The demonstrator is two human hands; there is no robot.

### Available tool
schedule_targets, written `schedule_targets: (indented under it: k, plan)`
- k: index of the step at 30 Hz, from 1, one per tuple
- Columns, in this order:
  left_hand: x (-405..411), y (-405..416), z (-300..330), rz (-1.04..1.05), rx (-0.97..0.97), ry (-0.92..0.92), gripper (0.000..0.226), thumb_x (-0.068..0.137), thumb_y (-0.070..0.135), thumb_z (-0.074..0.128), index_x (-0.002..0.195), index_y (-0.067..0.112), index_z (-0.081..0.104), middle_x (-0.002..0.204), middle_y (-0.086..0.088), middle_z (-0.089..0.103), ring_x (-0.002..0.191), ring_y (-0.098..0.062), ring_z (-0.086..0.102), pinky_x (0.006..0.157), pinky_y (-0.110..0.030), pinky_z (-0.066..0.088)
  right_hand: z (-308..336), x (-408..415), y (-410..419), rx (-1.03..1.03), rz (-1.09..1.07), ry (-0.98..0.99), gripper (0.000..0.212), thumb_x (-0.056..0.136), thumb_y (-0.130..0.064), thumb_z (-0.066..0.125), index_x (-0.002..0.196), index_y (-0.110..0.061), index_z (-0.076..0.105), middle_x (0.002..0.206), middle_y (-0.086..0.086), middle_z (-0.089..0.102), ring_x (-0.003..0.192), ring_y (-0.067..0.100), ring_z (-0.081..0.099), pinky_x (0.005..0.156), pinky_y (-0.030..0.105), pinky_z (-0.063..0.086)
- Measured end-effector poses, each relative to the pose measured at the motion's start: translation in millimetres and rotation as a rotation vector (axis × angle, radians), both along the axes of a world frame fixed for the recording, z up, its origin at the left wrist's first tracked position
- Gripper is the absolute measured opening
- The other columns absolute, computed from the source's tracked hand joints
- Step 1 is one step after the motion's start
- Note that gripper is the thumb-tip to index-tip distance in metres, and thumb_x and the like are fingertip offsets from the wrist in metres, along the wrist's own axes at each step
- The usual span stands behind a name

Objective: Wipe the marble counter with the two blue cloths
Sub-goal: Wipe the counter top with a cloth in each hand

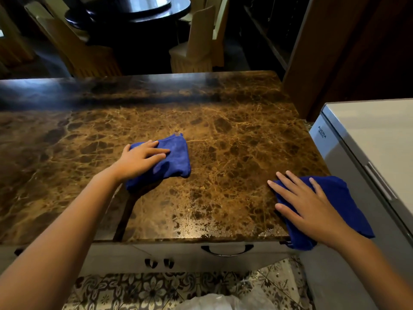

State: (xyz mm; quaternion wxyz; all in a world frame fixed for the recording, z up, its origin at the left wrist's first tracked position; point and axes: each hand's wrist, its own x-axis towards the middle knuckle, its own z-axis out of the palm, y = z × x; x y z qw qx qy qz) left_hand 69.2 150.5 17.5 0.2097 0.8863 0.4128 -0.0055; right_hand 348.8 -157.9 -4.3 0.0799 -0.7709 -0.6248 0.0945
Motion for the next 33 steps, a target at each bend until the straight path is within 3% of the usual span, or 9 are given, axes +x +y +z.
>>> schedule_targets:
  k: [2, 5, 8, 12, 17, 23, 28, 33]
  plan:
    - [3, -2, -6, 0.025, 0.157, -0.062, 0.045, 0.094, 0.045, 0.032, 0.137, 0.033, 0.036, 0.154, -0.004, 0.023, 0.142, -0.017, 0.016, 0.112, -0.054, 0.002, 6, 4, -3, 0.02, 0.013, 0.058, 0.059, 0.081, -0.073, 0.001, 0.135, -0.05, 0.008, 0.152, -0.013, 0.009, 0.137, 0.0, -0.005, 0.111, 0.045, -0.005]
    - [4, -12, -29, -0.017, 0.224, 0.056, 0.056, 0.089, 0.056, 0.02, 0.142, 0.041, 0.017, 0.157, -0.002, 0.009, 0.144, -0.019, 0.004, 0.111, -0.056, -0.003, 3, 10, -8, 0.039, -0.027, -0.02, 0.058, 0.084, -0.07, 0.004, 0.138, -0.048, 0.01, 0.152, -0.011, 0.01, 0.138, 0.004, -0.002, 0.111, 0.049, -0.003]
    - [9, -10, -36, 0.001, 0.317, 0.114, 0.069, 0.08, 0.064, 0.007, 0.144, 0.039, 0.009, 0.158, -0.002, -0.003, 0.143, -0.02, -0.008, 0.109, -0.059, -0.007, -6, 10, -8, 0.007, -0.079, -0.072, 0.061, 0.083, -0.069, 0.005, 0.139, -0.046, 0.009, 0.152, -0.011, 0.007, 0.138, 0.006, -0.001, 0.11, 0.051, -0.001]
    - [26, -6, -34, 0.06, 0.376, 0.104, 0.059, 0.092, 0.055, 0.017, 0.145, 0.035, 0.002, 0.157, -0.005, -0.014, 0.141, -0.02, -0.018, 0.106, -0.062, -0.012, -7, 9, -8, 0.027, -0.087, -0.1, 0.059, 0.085, -0.061, 0.017, 0.14, -0.041, 0.014, 0.152, -0.008, 0.012, 0.138, 0.009, 0.005, 0.11, 0.053, 0.004]
    - [39, 2, -33, -0.014, 0.283, 0.081, 0.052, 0.091, 0.057, 0.021, 0.14, 0.05, 0.008, 0.158, -0.001, -0.001, 0.144, -0.021, -0.003, 0.106, -0.066, -0.004, -8, 7, -9, 0.052, -0.088, -0.102, 0.058, 0.086, -0.057, 0.021, 0.141, -0.039, 0.016, 0.152, -0.008, 0.012, 0.138, 0.01, 0.007, 0.11, 0.051, 0.003]
    - [43, -31, -35, -0.21, 0.291, 0.082, 0.065, 0.079, 0.066, 0.009, 0.141, 0.048, 0.009, 0.158, 0.004, 0.004, 0.144, -0.018, 0.001, 0.107, -0.064, -0.003, -10, 8, -10, 0.063, -0.08, -0.117, 0.057, 0.087, -0.055, 0.023, 0.142, -0.038, 0.019, 0.153, -0.005, 0.015, 0.138, 0.011, 0.009, 0.11, 0.053, 0.005]
    - [25, -98, -39, -0.392, 0.316, 0.007, 0.058, 0.087, 0.056, 0.016, 0.143, 0.039, 0.013, 0.156, 0.004, 0.01, 0.142, -0.016, 0.0, 0.111, -0.058, 0.001, -11, 9, -10, 0.073, -0.07, -0.124, 0.058, 0.087, -0.055, 0.022, 0.142, -0.036, 0.021, 0.153, -0.003, 0.017, 0.138, 0.012, 0.01, 0.109, 0.054, 0.007]
    - [-4, -139, -43, -0.483, 0.346, -0.05, 0.055, 0.094, 0.05, 0.007, 0.144, 0.033, 0.021, 0.153, 0.006, 0.016, 0.142, -0.019, 0.01, 0.112, -0.043, 0.002, -11, 8, -11, 0.077, -0.066, -0.123, 0.06, 0.085, -0.055, 0.021, 0.142, -0.035, 0.021, 0.153, -0.001, 0.018, 0.139, 0.013, 0.011, 0.109, 0.054, 0.007]
